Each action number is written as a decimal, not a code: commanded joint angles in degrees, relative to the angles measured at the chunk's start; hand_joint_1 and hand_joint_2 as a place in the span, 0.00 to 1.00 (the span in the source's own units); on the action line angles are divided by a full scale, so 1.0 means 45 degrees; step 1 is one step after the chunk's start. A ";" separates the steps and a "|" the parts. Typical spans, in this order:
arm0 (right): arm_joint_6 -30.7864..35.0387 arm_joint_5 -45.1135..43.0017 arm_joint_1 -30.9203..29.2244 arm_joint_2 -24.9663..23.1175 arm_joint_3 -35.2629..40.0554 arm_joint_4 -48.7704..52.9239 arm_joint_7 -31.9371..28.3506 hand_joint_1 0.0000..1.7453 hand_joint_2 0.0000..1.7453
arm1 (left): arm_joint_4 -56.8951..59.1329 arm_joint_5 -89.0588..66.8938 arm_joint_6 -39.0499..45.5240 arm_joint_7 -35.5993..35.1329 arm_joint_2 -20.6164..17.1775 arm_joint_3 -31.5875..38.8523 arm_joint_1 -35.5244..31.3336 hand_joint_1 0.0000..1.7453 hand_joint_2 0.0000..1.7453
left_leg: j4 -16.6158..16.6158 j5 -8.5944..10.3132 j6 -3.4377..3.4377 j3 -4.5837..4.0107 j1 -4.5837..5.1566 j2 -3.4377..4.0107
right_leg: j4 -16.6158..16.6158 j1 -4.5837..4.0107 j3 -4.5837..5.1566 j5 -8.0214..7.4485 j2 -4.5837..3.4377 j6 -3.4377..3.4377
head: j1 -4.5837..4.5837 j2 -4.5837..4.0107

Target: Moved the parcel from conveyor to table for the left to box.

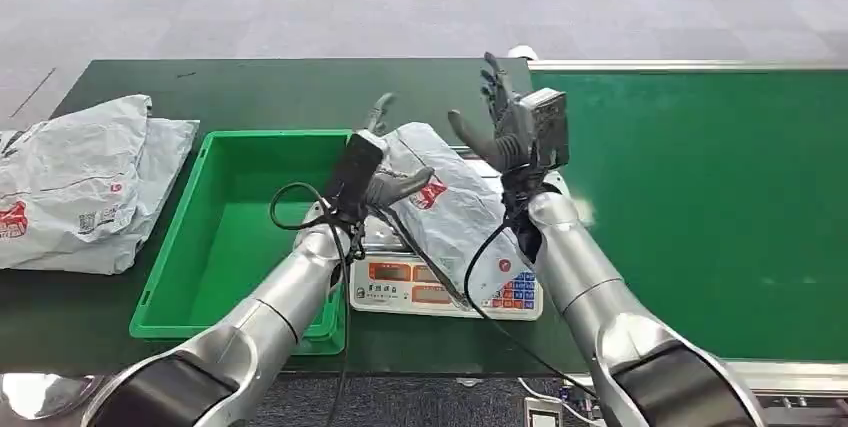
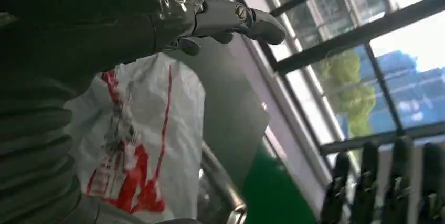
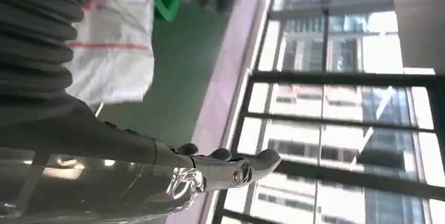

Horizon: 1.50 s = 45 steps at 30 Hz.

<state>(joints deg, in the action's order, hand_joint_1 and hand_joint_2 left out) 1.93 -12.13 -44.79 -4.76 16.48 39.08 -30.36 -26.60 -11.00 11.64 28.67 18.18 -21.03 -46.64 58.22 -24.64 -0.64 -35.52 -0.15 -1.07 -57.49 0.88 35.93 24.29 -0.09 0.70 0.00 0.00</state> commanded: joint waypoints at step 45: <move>0.0200 0.0907 0.2849 0.1947 -0.6168 0.2912 0.1223 0.00 1.00 | -0.0235 -0.9976 0.2606 -0.5360 0.0388 -0.5491 -0.2856 1.00 1.00 | 0.0020 -0.0037 0.0012 0.0013 -0.0001 0.0033 | -0.0005 -0.0005 -0.0019 0.0014 -0.0007 -0.0011 | 0.0000 0.0000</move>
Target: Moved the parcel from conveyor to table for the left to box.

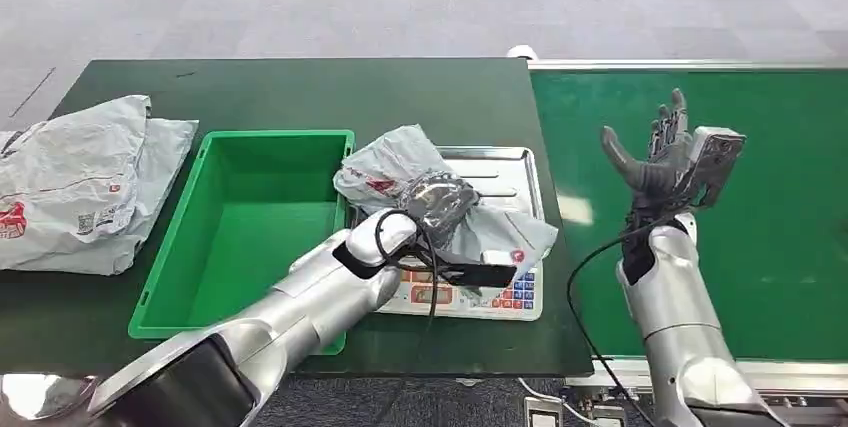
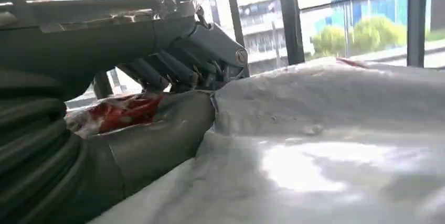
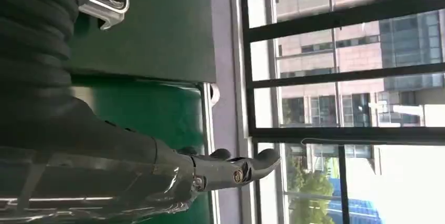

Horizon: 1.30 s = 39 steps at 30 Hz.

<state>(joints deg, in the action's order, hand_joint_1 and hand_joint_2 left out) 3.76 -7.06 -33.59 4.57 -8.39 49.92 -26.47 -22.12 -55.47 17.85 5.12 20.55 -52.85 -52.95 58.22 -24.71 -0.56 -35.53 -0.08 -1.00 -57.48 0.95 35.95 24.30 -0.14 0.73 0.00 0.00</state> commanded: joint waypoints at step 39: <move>0.0183 -0.0388 -0.0178 -0.0031 -0.0496 -0.0433 0.0262 0.00 1.00 | 0.0768 -0.7594 0.0209 -0.6154 -0.1654 0.2452 -0.1963 1.00 1.00 | -0.0012 -0.0009 -0.0007 0.0048 -0.0005 0.0051 | 0.0011 -0.0009 -0.0043 -0.0002 -0.0035 -0.0012 | 0.0000 0.0000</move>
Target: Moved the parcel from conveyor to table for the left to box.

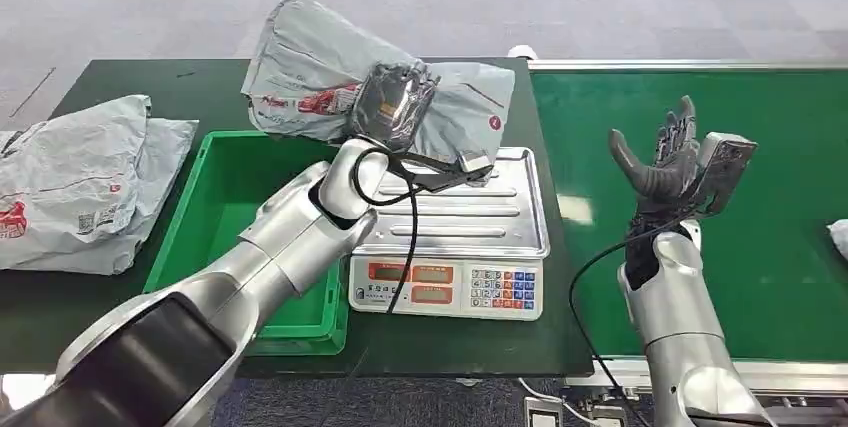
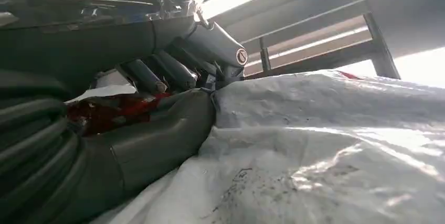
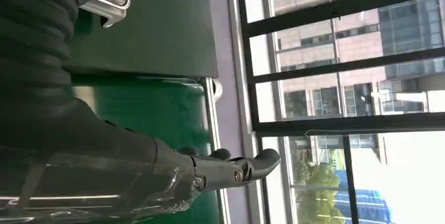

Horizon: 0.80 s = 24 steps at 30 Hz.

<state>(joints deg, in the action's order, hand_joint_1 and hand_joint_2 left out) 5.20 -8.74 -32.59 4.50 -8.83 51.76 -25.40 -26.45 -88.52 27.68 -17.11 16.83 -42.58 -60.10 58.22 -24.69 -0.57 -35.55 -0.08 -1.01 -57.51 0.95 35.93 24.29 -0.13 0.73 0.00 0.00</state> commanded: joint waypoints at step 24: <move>-0.0418 0.0234 0.0860 0.0144 -0.0511 -0.0112 0.0543 0.00 1.00 | 0.1706 -0.0221 -0.4627 -0.2582 -0.3583 0.2288 -0.0044 1.00 1.00 | -0.0009 0.0000 -0.0021 0.0026 -0.0023 0.0060 | -0.0002 -0.0026 -0.0003 -0.0009 -0.0050 -0.0026 | 0.0000 0.0000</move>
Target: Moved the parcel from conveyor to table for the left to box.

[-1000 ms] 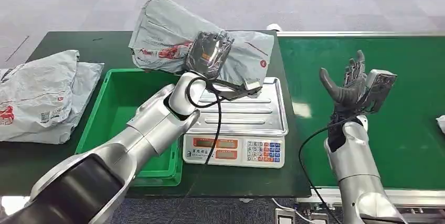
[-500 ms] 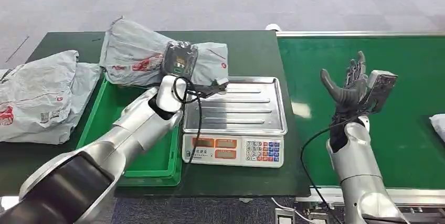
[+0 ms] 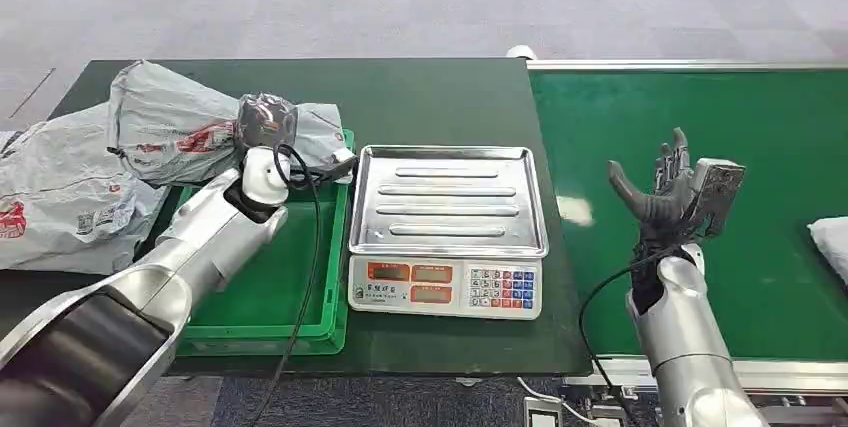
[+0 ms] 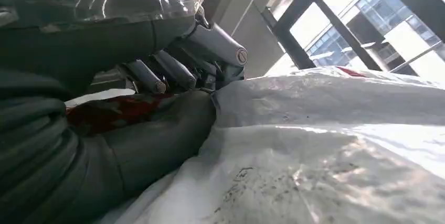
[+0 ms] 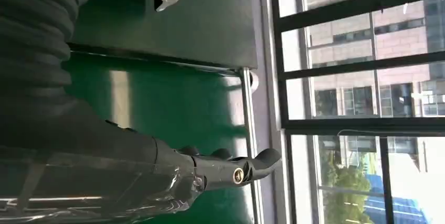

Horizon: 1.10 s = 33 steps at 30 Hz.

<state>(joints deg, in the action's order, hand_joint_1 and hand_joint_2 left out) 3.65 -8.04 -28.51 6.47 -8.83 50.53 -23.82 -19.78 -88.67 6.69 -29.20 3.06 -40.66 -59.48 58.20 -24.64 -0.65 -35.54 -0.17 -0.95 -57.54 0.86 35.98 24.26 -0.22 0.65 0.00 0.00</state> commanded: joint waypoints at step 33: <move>0.0561 0.1321 0.0476 -0.0136 -0.0507 0.0810 0.0589 0.00 1.00 | -0.1694 0.4895 0.4868 0.7217 0.1118 0.7142 0.1049 0.00 1.00 | -0.0010 -0.0019 0.0006 0.0046 0.0007 0.0023 | 0.0017 0.0002 -0.0045 0.0012 0.0000 -0.0006 | 0.0000 0.0000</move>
<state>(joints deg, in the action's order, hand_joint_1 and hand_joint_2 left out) 5.68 -2.40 -24.86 5.92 -9.70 54.97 -21.66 -25.62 -73.55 28.72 -3.59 4.88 -20.45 -55.18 58.21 -24.65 -0.64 -35.55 -0.14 -0.95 -57.53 0.89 36.00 24.26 -0.22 0.65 0.00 0.00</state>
